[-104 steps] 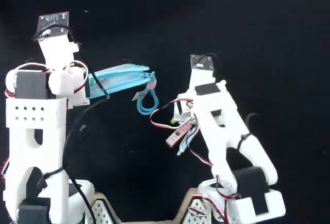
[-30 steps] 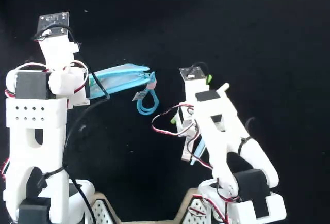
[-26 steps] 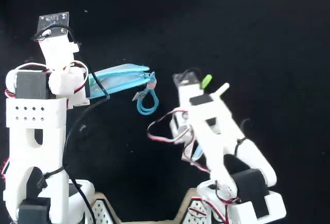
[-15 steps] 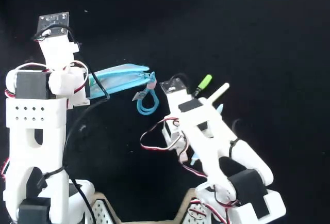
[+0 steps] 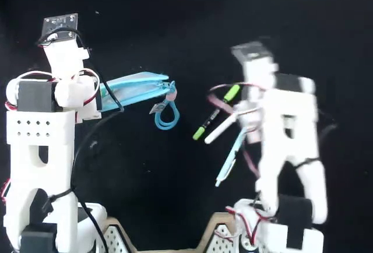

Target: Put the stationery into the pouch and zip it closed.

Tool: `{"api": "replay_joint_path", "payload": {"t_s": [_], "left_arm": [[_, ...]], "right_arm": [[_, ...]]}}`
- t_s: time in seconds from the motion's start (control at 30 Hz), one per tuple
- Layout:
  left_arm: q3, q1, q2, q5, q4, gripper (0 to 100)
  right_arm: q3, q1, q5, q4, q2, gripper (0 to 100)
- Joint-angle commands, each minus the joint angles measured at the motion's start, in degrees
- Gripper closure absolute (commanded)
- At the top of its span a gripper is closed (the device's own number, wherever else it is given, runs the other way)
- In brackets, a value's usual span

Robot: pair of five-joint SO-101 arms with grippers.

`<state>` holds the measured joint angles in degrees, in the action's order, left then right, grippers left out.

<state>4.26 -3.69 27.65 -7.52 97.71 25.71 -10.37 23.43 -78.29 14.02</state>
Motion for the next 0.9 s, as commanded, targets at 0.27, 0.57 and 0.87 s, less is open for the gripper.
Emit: {"api": "replay_joint_path", "payload": {"t_s": [0.27, 0.57, 0.87], "left_arm": [[1.01, 0.04, -0.35, -0.18, -0.62, 97], [1.01, 0.04, -0.35, -0.09, -0.70, 97], [1.01, 0.04, -0.35, -0.09, -0.70, 97]], "right_arm": [[4.97, -27.25, 17.85, 11.96, -12.26, 98.2], [3.91, -26.55, 27.52, 7.82, -16.04, 76.3], [4.35, -22.59, 27.52, 7.56, -16.22, 75.9]]}}
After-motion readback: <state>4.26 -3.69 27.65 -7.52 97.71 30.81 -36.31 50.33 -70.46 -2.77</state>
